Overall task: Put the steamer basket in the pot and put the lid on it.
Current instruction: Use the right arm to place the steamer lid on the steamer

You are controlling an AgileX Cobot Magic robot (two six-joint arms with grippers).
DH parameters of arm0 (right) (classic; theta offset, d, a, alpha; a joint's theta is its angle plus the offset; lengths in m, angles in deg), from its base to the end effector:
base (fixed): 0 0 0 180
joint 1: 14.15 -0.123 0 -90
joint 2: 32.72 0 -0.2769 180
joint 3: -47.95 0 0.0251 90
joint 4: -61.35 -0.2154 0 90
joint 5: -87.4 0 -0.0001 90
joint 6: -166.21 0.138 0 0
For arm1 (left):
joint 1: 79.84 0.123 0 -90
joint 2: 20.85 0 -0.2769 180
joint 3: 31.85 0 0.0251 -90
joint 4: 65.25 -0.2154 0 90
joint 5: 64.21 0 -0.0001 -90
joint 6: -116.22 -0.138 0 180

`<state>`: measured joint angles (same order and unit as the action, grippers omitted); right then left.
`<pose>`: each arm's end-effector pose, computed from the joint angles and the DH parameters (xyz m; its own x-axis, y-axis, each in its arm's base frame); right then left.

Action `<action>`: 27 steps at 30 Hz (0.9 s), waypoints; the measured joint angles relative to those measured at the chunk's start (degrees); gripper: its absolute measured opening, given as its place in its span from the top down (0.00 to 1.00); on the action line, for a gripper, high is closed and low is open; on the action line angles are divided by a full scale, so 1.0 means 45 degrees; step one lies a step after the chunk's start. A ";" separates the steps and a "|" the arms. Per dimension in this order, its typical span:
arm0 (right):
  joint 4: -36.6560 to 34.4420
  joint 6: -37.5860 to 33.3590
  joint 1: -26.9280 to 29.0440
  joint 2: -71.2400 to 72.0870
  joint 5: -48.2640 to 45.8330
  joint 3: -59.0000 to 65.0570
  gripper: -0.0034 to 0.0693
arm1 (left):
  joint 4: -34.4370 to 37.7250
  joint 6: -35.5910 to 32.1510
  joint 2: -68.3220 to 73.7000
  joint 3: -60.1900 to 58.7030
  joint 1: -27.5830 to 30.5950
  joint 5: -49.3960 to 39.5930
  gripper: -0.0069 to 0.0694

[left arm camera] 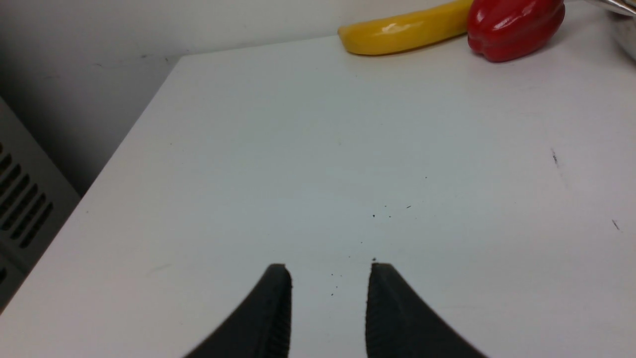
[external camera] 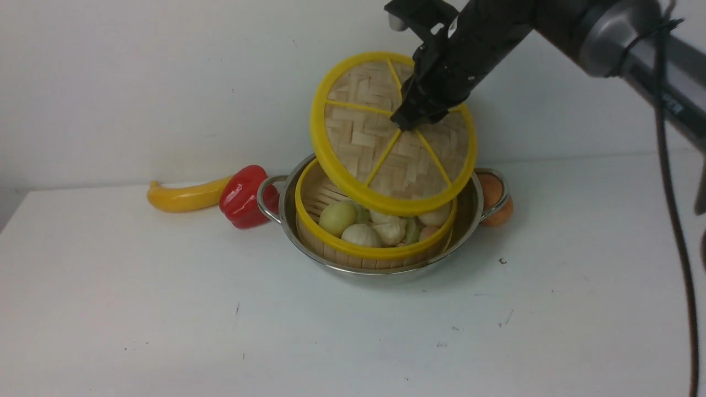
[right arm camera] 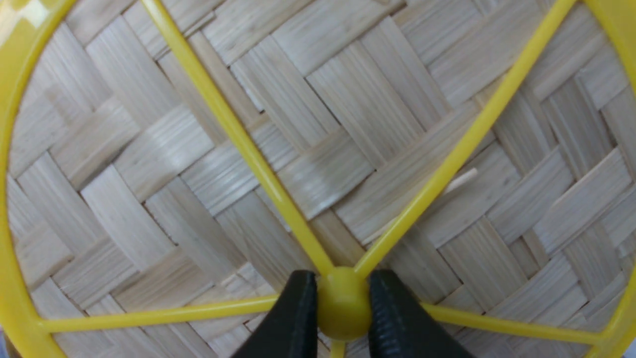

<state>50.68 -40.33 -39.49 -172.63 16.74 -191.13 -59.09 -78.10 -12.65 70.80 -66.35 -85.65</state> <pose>0.4288 0.2298 0.2413 -0.5349 -0.6784 -0.5036 -0.7671 0.6398 -0.0472 0.0700 0.0112 0.1641 -0.3085 0.0794 -0.9479 -0.1523 0.9795 0.1316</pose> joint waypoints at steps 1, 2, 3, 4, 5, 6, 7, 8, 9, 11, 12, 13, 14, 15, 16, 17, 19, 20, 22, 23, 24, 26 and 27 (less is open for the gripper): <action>-0.0011 0.0000 -0.0056 -0.0201 0.0000 -0.0144 0.75 | 0.0000 0.0000 0.0000 0.0000 0.0000 0.0000 0.63; -0.0011 0.0000 -0.0079 -0.0297 0.0000 -0.0184 0.75 | 0.0000 0.0000 0.0000 0.0000 0.0000 0.0000 0.63; 0.0066 0.0072 -0.0112 -0.0471 -0.0050 -0.0268 0.75 | 0.0000 0.0000 0.0000 0.0000 0.0000 0.0000 0.62; 0.0134 0.0182 -0.0110 -0.0554 -0.0080 -0.0269 0.75 | 0.0000 0.0000 0.0000 0.0000 0.0000 0.0000 0.62; 0.0234 0.0427 -0.0110 -0.0597 -0.0096 -0.0277 0.75 | 0.0000 0.0000 0.0000 0.0000 0.0000 0.0000 0.61; 0.0330 0.0636 -0.0110 -0.0611 -0.0113 -0.0277 0.75 | 0.0000 0.0000 0.0000 0.0000 0.0000 0.0000 0.61; 0.0346 0.0636 -0.0110 -0.0611 -0.0113 -0.0277 0.75 | 0.0000 0.0000 0.0000 0.0000 0.0000 0.0000 0.61; 0.0399 0.0896 -0.0110 -0.0565 -0.0122 -0.0295 0.75 | 0.0000 0.0000 0.0000 0.0000 0.0000 0.0000 0.61; 0.0399 0.0988 -0.0110 -0.0518 -0.0122 -0.0310 0.75 | 0.0000 0.0000 0.0000 0.0000 0.0000 0.0000 0.61; 0.0399 0.1259 -0.0110 -0.0371 -0.0128 -0.0320 0.75 | 0.0000 0.0000 0.0000 0.0000 0.0000 0.0000 0.61; 0.0369 0.1451 -0.0110 -0.0227 -0.0128 -0.0320 0.75 | 0.0000 0.0000 0.0000 0.0000 0.0000 0.0000 0.61; 0.0319 0.1660 -0.0110 -0.0057 -0.0138 -0.0336 0.75 | 0.0000 0.0000 0.0000 0.0000 0.0000 0.0000 0.61; 0.0228 0.1802 -0.0110 0.0071 -0.0138 -0.0349 0.75 | 0.0000 0.0000 0.0000 0.0000 0.0000 0.0000 0.61; 0.0091 0.1915 -0.0110 0.0142 -0.0138 -0.0349 0.75 | 0.0000 0.0000 0.0000 0.0000 0.0000 0.0000 0.61; 0.0026 0.1990 -0.0110 0.0196 -0.0124 -0.0349 0.75 | 0.0000 0.0000 0.0000 0.0000 0.0000 0.0000 0.60; -0.0203 0.2153 -0.0110 0.0274 -0.0103 -0.0335 0.75 | 0.0000 0.0000 0.0000 0.0000 0.0000 0.0000 0.60; -0.0737 0.2364 -0.0110 0.0403 -0.0060 -0.0057 0.75 | 0.0000 0.0000 0.0000 0.0000 0.0000 0.0000 0.60; -0.1052 0.2466 -0.0110 0.0464 -0.0044 0.0210 0.75 | 0.0000 0.0000 0.0000 0.0000 0.0000 0.0000 0.59; -0.1400 0.2560 -0.0110 0.0636 -0.0071 0.0684 0.75 | 0.0000 0.0000 0.0000 0.0000 0.0000 0.0000 0.59; -0.1456 0.2596 -0.0125 0.0716 -0.0084 0.0955 0.75 | 0.0000 0.0000 0.0000 0.0000 0.0000 0.0000 0.59; -0.1427 0.2593 -0.0135 0.0943 -0.0130 0.1463 0.75 | 0.0000 0.0000 0.0000 0.0000 0.0000 0.0000 0.59; -0.1262 0.2545 -0.0150 0.1141 -0.0172 0.1720 0.75 | 0.0000 0.0000 0.0000 0.0000 0.0000 0.0000 0.59; -0.1193 0.2522 -0.0150 0.1219 -0.0173 0.1762 0.75 | 0.0000 0.0000 0.0000 0.0000 0.0000 0.0000 0.59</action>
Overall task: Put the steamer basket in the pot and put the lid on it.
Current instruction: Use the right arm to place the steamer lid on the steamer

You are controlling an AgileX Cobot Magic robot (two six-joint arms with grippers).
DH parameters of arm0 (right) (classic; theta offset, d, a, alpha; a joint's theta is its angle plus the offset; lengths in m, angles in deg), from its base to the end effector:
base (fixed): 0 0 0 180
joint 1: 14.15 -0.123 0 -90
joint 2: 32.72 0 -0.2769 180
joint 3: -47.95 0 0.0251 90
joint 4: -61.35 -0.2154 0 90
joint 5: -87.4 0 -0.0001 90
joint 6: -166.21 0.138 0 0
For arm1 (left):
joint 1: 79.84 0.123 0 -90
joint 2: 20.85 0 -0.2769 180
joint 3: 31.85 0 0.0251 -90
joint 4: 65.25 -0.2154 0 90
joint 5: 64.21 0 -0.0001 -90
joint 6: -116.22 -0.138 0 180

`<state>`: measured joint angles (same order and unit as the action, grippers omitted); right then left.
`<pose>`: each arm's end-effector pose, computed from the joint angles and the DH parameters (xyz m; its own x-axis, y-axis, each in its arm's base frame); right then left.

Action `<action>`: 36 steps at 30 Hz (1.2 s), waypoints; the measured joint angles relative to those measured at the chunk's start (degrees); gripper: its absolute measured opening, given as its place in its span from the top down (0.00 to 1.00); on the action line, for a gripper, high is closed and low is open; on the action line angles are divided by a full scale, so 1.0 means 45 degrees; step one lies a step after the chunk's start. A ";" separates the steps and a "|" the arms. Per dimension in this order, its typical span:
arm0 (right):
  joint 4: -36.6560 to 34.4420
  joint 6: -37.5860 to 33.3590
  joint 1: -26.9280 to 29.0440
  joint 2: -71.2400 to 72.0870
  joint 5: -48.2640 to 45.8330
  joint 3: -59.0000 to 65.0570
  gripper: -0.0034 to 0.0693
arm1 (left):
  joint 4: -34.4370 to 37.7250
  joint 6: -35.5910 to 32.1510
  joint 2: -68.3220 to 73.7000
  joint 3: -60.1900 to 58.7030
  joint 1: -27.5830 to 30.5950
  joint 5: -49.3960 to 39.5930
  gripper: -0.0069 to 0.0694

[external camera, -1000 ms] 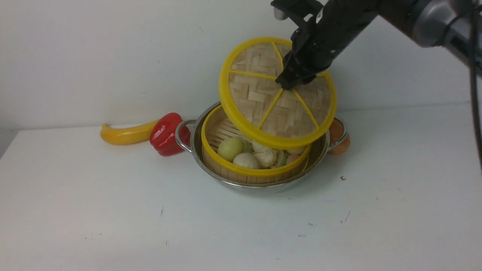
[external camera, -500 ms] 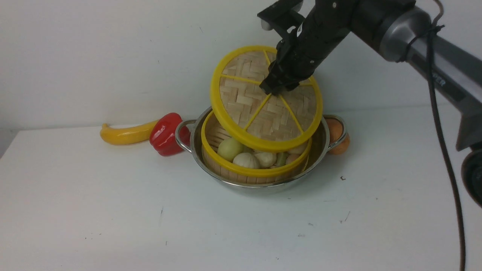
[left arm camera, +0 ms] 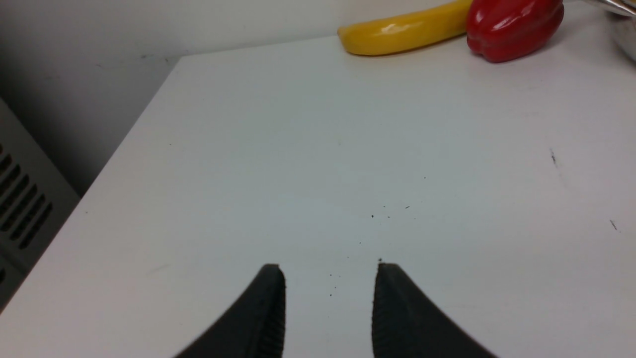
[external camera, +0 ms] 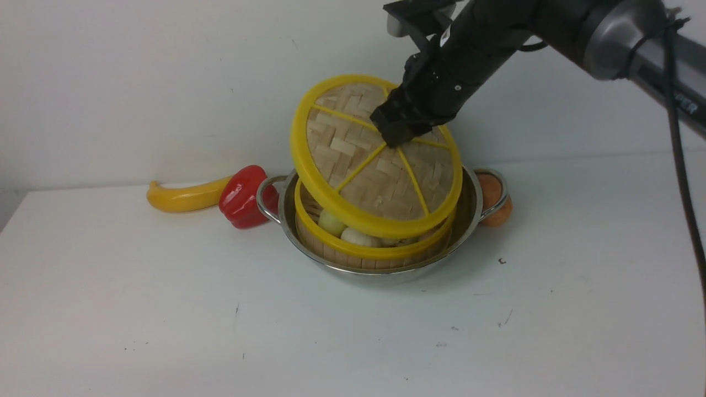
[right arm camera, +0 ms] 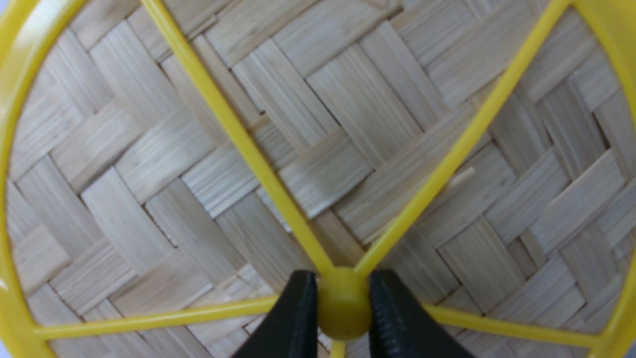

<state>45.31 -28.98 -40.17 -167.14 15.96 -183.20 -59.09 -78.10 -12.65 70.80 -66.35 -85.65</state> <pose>0.4003 0.2356 0.2512 -0.7045 -0.5297 -0.4723 -0.6583 0.7364 0.1561 0.0700 0.0112 0.1641 -0.3085 0.0794 -0.9479 -0.1523 0.9795 0.1316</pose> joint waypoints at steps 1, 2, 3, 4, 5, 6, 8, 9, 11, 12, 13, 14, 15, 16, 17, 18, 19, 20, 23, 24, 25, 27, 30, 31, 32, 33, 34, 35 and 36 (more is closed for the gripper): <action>0.0014 -0.0025 0.0000 0.0063 0.0001 0.0020 0.75 | 0.0000 0.0000 0.0000 0.0000 0.0000 0.0000 0.59; 0.0014 -0.0107 0.0000 0.0126 0.0014 0.0048 0.75 | 0.0000 0.0000 0.0000 0.0000 0.0000 0.0000 0.59; -0.0031 -0.0164 0.0000 0.0139 0.0025 0.0048 0.75 | 0.0000 0.0000 0.0000 0.0000 0.0000 0.0000 0.59; -0.0065 -0.0193 0.0000 0.0138 0.0042 0.0048 0.75 | 0.0000 0.0000 0.0000 0.0000 0.0000 0.0000 0.59; -0.0080 -0.0225 0.0000 0.0107 0.0045 0.0048 0.75 | 0.0000 0.0000 0.0000 0.0000 0.0000 0.0000 0.59; -0.0080 -0.0223 0.0000 0.0053 0.0045 0.0053 0.75 | 0.0000 0.0000 0.0000 0.0000 0.0000 0.0000 0.59; -0.0080 -0.0274 0.0000 -0.0073 0.0045 0.0053 0.75 | 0.0000 0.0000 0.0000 0.0000 0.0000 0.0000 0.59; -0.0080 -0.0375 0.0000 -0.0177 0.0057 0.0053 0.75 | 0.0000 0.0000 0.0000 0.0000 0.0000 0.0000 0.59; -0.0062 -0.0578 0.0000 -0.0408 0.0056 0.0053 0.75 | 0.0000 0.0000 0.0000 0.0000 0.0000 0.0000 0.59; -0.0040 -0.0684 -0.0014 -0.0486 0.0056 0.0053 0.75 | 0.0000 0.0000 0.0000 0.0000 0.0000 0.0000 0.59; -0.0021 -0.0848 -0.0014 -0.0618 0.0056 0.0053 0.75 | 0.0000 0.0000 0.0000 0.0000 0.0000 0.0000 0.59; 0.0014 -0.0964 -0.0028 -0.0751 0.0056 0.0053 0.75 | 0.0000 0.0000 0.0000 0.0000 0.0000 0.0000 0.59; 0.0031 -0.0969 -0.0044 -0.0751 0.0056 0.0053 0.75 | 0.0000 0.0000 0.0000 0.0000 0.0000 0.0000 0.59; 0.0082 -0.1009 -0.0044 -0.0836 0.0056 0.0041 0.75 | 0.0000 0.0000 0.0000 0.0000 0.0000 0.0000 0.59; 0.0111 -0.1047 -0.0044 -0.0882 0.0056 0.0041 0.75 | 0.0000 0.0000 0.0000 0.0000 0.0000 0.0000 0.59; 0.0154 -0.1062 -0.0044 -0.0908 0.0056 0.0041 0.75 | 0.0000 0.0000 0.0000 0.0000 0.0000 0.0000 0.59; 0.0212 -0.1096 -0.0044 -0.0940 0.0056 0.0041 0.75 | 0.0000 0.0000 0.0000 0.0000 0.0000 0.0000 0.59; 0.0240 -0.1158 -0.0044 -0.0940 0.0056 0.0041 0.75 | 0.0000 0.0000 0.0000 0.0000 0.0000 0.0000 0.59; 0.0254 -0.1373 -0.0044 -0.0965 0.0056 0.0016 0.75 | 0.0000 0.0000 0.0000 0.0000 0.0000 0.0000 0.59; 0.0254 -0.1416 -0.0044 -0.0965 0.0056 -0.0018 0.75 | 0.0000 0.0000 0.0000 0.0000 0.0000 0.0000 0.59; 0.0254 -0.1430 -0.0044 -0.0977 0.0056 -0.0063 0.75 | 0.0000 0.0000 0.0000 0.0000 0.0000 0.0000 0.59; 0.0254 -0.1470 -0.0044 -0.0977 0.0056 -0.0078 0.75 | 0.0000 0.0000 0.0000 0.0000 0.0000 0.0000 0.59; 0.0254 -0.1526 -0.0044 -0.0977 0.0056 -0.0081 0.75 | 0.0000 0.0000 0.0000 0.0000 0.0000 0.0000 0.59; 0.0264 -0.1556 -0.0044 -0.0987 0.0059 -0.0081 0.75 | 0.0000 0.0000 0.0000 0.0000 0.0000 0.0000 0.59; 0.0264 -0.1569 -0.0044 -0.0987 0.0059 -0.0081 0.75 | 0.0000 0.0000 0.0000 0.0000 0.0000 0.0000 0.59; 0.0269 -0.1569 -0.0044 -0.0987 0.0070 -0.0081 0.75 | 0.0000 0.0000 0.0000 0.0000 0.0000 0.0000 0.59; 0.0280 -0.1569 -0.0044 -0.0987 0.0070 -0.0081 0.75 | 0.0000 0.0000 0.0000 0.0000 0.0000 0.0000 0.59; 0.0304 -0.1582 -0.0044 -0.0987 0.0084 -0.0081 0.75 | 0.0000 0.0000 0.0000 0.0000 0.0000 0.0000 0.59; 0.0310 -0.1632 -0.0044 -0.0987 0.0114 -0.0081 0.75 | 0.0000 0.0000 0.0000 0.0000 0.0000 0.0000 0.59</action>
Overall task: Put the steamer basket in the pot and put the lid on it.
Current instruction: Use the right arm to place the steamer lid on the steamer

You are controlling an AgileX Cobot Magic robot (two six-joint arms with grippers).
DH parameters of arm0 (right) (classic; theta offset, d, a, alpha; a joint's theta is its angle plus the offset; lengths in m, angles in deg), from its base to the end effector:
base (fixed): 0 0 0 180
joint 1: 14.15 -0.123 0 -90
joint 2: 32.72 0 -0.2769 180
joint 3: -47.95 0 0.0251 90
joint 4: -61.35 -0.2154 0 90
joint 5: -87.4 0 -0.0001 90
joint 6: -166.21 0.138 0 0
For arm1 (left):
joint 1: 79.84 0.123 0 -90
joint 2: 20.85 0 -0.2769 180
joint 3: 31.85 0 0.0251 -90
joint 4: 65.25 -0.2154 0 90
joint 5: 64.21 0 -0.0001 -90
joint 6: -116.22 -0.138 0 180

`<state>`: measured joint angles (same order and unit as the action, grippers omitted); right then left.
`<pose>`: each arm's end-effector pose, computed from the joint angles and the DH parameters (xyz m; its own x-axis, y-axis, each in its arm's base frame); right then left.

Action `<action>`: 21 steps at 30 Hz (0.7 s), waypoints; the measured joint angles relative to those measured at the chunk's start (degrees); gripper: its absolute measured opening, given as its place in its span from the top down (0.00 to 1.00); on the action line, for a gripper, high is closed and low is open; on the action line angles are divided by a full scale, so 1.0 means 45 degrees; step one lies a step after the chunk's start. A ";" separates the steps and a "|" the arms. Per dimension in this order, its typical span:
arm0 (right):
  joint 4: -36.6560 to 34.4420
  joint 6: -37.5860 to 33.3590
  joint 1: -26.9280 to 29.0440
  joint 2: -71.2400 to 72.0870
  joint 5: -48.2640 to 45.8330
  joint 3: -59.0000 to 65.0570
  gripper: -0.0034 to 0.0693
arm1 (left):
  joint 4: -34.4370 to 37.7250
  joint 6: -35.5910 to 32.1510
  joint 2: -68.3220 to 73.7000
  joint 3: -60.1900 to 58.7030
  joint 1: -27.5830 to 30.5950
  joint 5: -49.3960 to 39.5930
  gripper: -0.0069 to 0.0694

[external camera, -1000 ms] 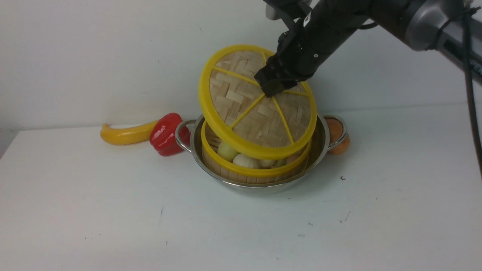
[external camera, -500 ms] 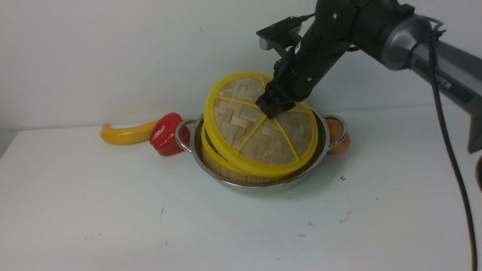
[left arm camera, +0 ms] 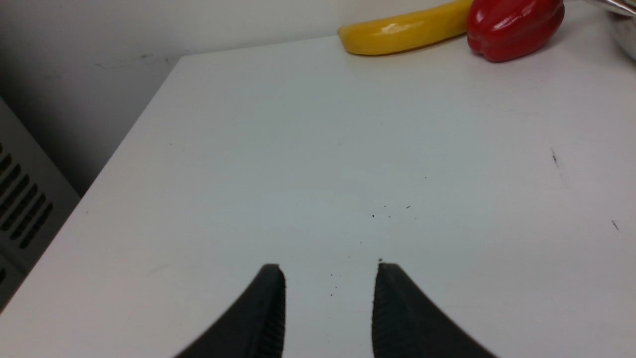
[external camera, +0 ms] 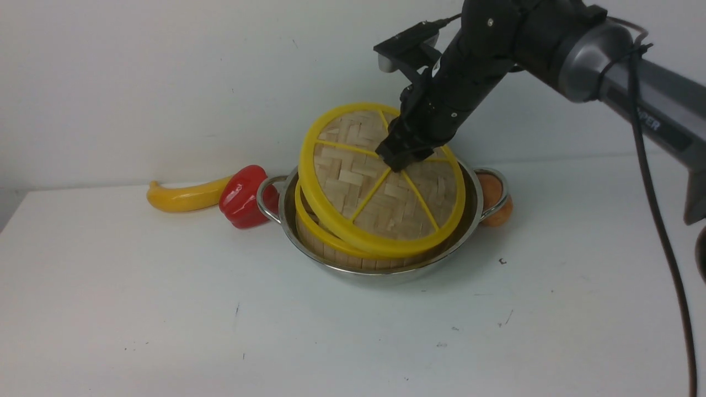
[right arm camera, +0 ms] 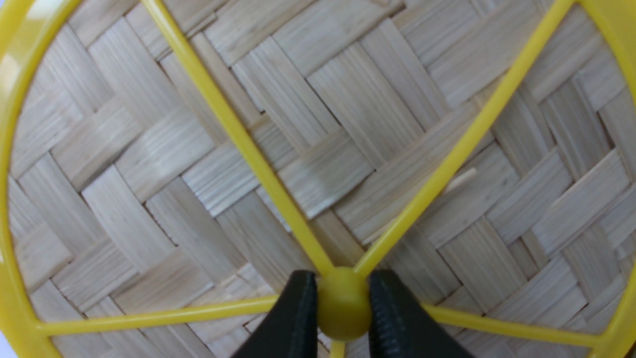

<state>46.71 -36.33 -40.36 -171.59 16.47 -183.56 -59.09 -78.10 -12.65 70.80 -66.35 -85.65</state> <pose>0.4101 0.2386 0.2161 -0.6362 -0.6415 -0.4286 -0.7380 0.6680 0.0955 0.0700 0.0112 0.1641 -0.3085 0.0794 -0.9479 -0.1523 0.9795 0.1316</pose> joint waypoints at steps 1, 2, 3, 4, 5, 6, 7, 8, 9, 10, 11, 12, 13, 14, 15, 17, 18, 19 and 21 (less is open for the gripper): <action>0.0010 -0.0033 0.0000 0.0000 0.0028 0.0000 0.75 | 0.0000 0.0000 0.0000 0.0000 0.0000 0.0000 0.59; 0.0010 -0.0102 0.0000 -0.0015 0.0087 0.0000 0.75 | 0.0000 0.0000 0.0000 0.0000 0.0000 0.0000 0.59; 0.0010 -0.0135 0.0000 -0.0015 0.0146 0.0000 0.75 | 0.0000 0.0000 0.0000 0.0000 0.0000 0.0000 0.59; 0.0010 -0.0170 0.0000 -0.0015 0.0196 0.0000 0.75 | 0.0000 0.0000 0.0000 0.0000 0.0000 0.0000 0.59; 0.0010 -0.0180 0.0000 -0.0015 0.0224 0.0000 0.75 | 0.0000 0.0000 0.0000 0.0000 0.0000 0.0000 0.59; 0.0010 -0.0220 0.0000 -0.0015 0.0257 0.0000 0.75 | 0.0000 0.0000 0.0000 0.0000 0.0000 0.0000 0.59; 0.0010 -0.0228 0.0000 -0.0015 0.0307 0.0000 0.75 | 0.0000 0.0000 0.0000 0.0000 0.0000 0.0000 0.59; 0.0010 -0.0230 0.0000 -0.0029 0.0343 0.0000 0.75 | 0.0000 0.0000 0.0000 0.0000 0.0000 0.0000 0.59; 0.0010 -0.0242 0.0000 -0.0041 0.0371 0.0000 0.75 | 0.0000 0.0000 0.0000 0.0000 0.0000 0.0000 0.59; 0.0010 -0.0266 0.0000 -0.0085 0.0393 0.0000 0.75 | 0.0000 0.0000 0.0000 0.0000 0.0000 0.0000 0.59; 0.0010 -0.0266 0.0000 -0.0105 0.0393 0.0000 0.75 | 0.0000 0.0000 0.0000 0.0000 0.0000 0.0000 0.59; 0.0010 -0.0266 0.0000 -0.0181 0.0420 0.0000 0.75 | 0.0000 0.0000 0.0000 0.0000 0.0000 0.0000 0.59; 0.0010 -0.0293 0.0000 -0.0242 0.0436 0.0000 0.75 | 0.0000 0.0000 0.0000 0.0000 0.0000 0.0000 0.59; 0.0010 -0.0293 0.0000 -0.0260 0.0436 0.0000 0.75 | 0.0000 0.0000 0.0000 0.0000 0.0000 0.0000 0.59; 0.0010 -0.0349 0.0000 -0.0358 0.0446 0.0000 0.75 | 0.0000 0.0000 0.0000 0.0000 0.0000 0.0000 0.59; 0.0010 -0.0412 0.0000 -0.0440 0.0501 0.0000 0.75 | 0.0000 0.0000 0.0000 0.0000 0.0000 0.0000 0.59; 0.0041 -0.0423 -0.0014 -0.0454 0.0517 0.0000 0.75 | 0.0000 0.0000 0.0000 0.0000 0.0000 0.0000 0.59; 0.0069 -0.0423 -0.0014 -0.0451 0.0529 0.0000 0.75 | 0.0000 0.0000 0.0000 0.0000 0.0000 0.0000 0.59; 0.0098 -0.0448 -0.0022 -0.0451 0.0515 -0.0095 0.75 | 0.0000 0.0000 0.0000 0.0000 0.0000 0.0000 0.59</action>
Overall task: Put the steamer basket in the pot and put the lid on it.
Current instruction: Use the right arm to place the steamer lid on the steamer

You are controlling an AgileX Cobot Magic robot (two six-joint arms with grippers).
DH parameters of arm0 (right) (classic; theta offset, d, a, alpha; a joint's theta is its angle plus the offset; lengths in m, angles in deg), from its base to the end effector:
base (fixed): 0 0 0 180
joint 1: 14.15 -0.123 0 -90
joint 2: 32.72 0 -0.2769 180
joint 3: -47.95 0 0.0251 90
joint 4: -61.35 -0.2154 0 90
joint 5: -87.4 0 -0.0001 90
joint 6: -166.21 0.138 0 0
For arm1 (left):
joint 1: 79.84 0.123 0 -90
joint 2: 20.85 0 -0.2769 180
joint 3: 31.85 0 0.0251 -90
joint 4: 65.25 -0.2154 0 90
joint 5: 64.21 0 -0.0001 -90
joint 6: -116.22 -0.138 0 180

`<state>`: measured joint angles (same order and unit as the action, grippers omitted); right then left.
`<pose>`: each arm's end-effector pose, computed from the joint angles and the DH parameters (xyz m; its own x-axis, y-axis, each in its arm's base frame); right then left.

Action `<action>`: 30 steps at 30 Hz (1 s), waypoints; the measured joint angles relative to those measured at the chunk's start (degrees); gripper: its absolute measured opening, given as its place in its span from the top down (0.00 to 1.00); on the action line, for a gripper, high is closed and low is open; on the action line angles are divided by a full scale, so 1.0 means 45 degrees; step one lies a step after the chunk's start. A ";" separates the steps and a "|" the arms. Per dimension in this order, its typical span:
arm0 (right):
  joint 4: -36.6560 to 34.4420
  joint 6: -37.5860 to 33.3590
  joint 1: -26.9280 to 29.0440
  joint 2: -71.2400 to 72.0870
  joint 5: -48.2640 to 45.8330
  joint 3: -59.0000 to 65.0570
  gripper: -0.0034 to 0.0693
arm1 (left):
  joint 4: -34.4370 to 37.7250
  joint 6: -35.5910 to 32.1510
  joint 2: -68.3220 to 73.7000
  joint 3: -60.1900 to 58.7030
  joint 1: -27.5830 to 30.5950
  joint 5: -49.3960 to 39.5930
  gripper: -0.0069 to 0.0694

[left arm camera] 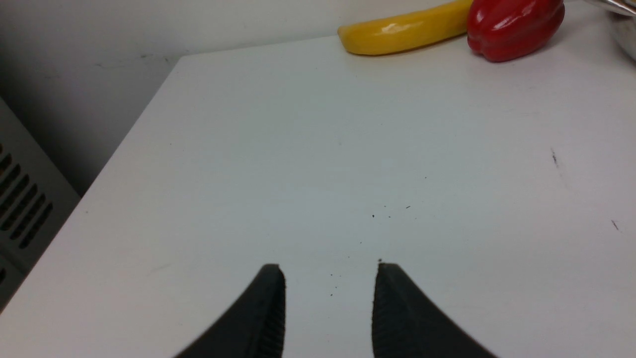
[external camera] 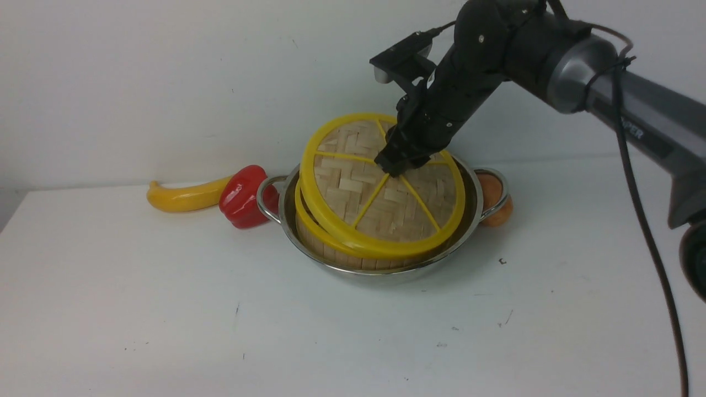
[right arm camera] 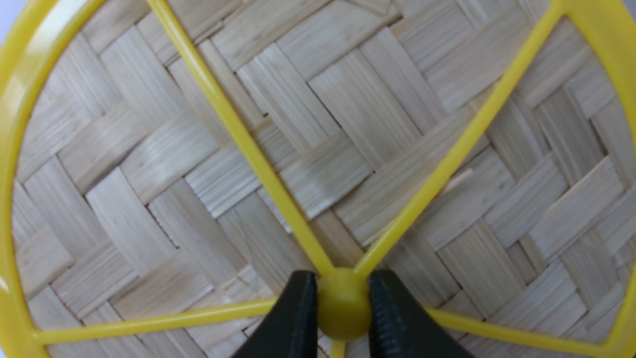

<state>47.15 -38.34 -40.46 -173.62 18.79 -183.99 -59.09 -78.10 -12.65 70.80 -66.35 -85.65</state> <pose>0.4184 0.2420 0.2030 -0.6097 -0.6600 -0.4388 -0.7553 0.6517 0.0692 0.0700 0.0112 0.1641 -0.3085 0.0794 -0.9479 -0.1523 0.9795 0.1316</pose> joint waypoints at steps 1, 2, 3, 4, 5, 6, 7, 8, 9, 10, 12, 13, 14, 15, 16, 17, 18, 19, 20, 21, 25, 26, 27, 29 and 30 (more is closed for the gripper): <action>0.0015 0.0000 0.0000 0.0000 -0.0013 -0.0045 0.75 | 0.0000 0.0000 0.0000 0.0000 0.0000 0.0000 0.59; 0.0032 0.0000 0.0000 0.0000 -0.0115 -0.0164 0.75 | 0.0000 0.0000 0.0000 0.0000 0.0000 0.0000 0.59; 0.0046 0.0000 0.0000 0.0000 -0.0194 -0.0239 0.75 | 0.0000 0.0000 0.0000 0.0000 0.0000 0.0000 0.59; 0.0075 -0.0003 0.0000 0.0000 -0.0291 -0.0333 0.75 | 0.0000 0.0000 0.0000 0.0000 0.0000 0.0000 0.59; 0.0075 -0.0003 0.0000 0.0000 -0.0397 -0.0500 0.75 | 0.0000 0.0000 0.0000 0.0000 0.0000 0.0000 0.59; 0.0075 -0.0003 0.0000 0.0000 -0.0471 -0.0657 0.75 | 0.0000 0.0000 0.0000 0.0000 0.0000 0.0000 0.59; 0.0075 -0.0003 0.0000 0.0000 -0.0488 -0.0806 0.75 | 0.0000 0.0000 0.0000 0.0000 0.0000 0.0000 0.59; 0.0075 -0.0016 0.0000 0.0000 -0.0488 -0.0938 0.75 | 0.0000 0.0000 0.0000 0.0000 0.0000 0.0000 0.59; 0.0075 -0.0016 0.0000 0.0000 -0.0476 -0.1030 0.75 | 0.0000 0.0000 0.0000 0.0000 0.0000 0.0000 0.59; 0.0075 -0.0016 0.0000 0.0012 -0.0476 -0.1074 0.75 | 0.0000 0.0000 0.0000 0.0000 0.0000 0.0000 0.59; 0.0075 -0.0016 -0.0005 0.0012 -0.0476 -0.1092 0.75 | 0.0000 0.0000 0.0000 0.0000 0.0000 0.0000 0.59; 0.0075 -0.0004 -0.0015 -0.0002 -0.0489 -0.1092 0.75 | 0.0000 0.0000 0.0000 0.0000 0.0000 0.0000 0.59; 0.0075 0.0008 -0.0015 -0.0047 -0.0489 -0.1092 0.75 | 0.0000 0.0000 0.0000 0.0000 0.0000 0.0000 0.59; 0.0075 0.0018 -0.0015 -0.0080 -0.0489 -0.1092 0.75 | 0.0000 0.0000 0.0000 0.0000 0.0000 0.0000 0.59; 0.0075 0.0033 -0.0015 -0.0098 -0.0489 -0.1092 0.75 | 0.0000 0.0000 0.0000 0.0000 0.0000 0.0000 0.59; 0.0075 0.0033 -0.0015 -0.0117 -0.0489 -0.1092 0.75 | 0.0000 0.0000 0.0000 0.0000 0.0000 0.0000 0.59; 0.0088 0.0033 -0.0015 -0.0117 -0.0517 -0.1092 0.75 | 0.0000 0.0000 0.0000 0.0000 0.0000 0.0000 0.59; 0.0088 0.0033 -0.0015 -0.0117 -0.0528 -0.1092 0.75 | 0.0000 0.0000 0.0000 0.0000 0.0000 0.0000 0.59; 0.0088 0.0033 -0.0015 -0.0117 -0.0528 -0.1092 0.75 | 0.0000 0.0000 0.0000 0.0000 0.0000 0.0000 0.59; 0.0088 0.0033 -0.0015 -0.0102 -0.0528 -0.1104 0.75 | 0.0000 0.0000 0.0000 0.0000 0.0000 0.0000 0.59; 0.0088 0.0033 -0.0015 -0.0103 -0.0542 -0.1258 0.75 | 0.0000 0.0000 0.0000 0.0000 0.0000 0.0000 0.59; 0.0088 0.0033 -0.0015 -0.0103 -0.0542 -0.1304 0.75 | 0.0000 0.0000 0.0000 0.0000 0.0000 0.0000 0.59; 0.0088 0.0033 -0.0015 -0.0103 -0.0542 -0.1304 0.75 | 0.0000 0.0000 0.0000 0.0000 0.0000 0.0000 0.59; 0.0088 0.0121 -0.0015 -0.0103 -0.0542 -0.1304 0.75 | 0.0000 0.0000 0.0000 0.0000 0.0000 0.0000 0.59; 0.0088 0.0139 -0.0015 -0.0103 -0.0542 -0.1304 0.75 | 0.0000 0.0000 0.0000 0.0000 0.0000 0.0000 0.59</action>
<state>47.55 -37.71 -40.53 -174.08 16.35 -189.86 -59.09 -78.10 -12.65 70.80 -66.35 -85.65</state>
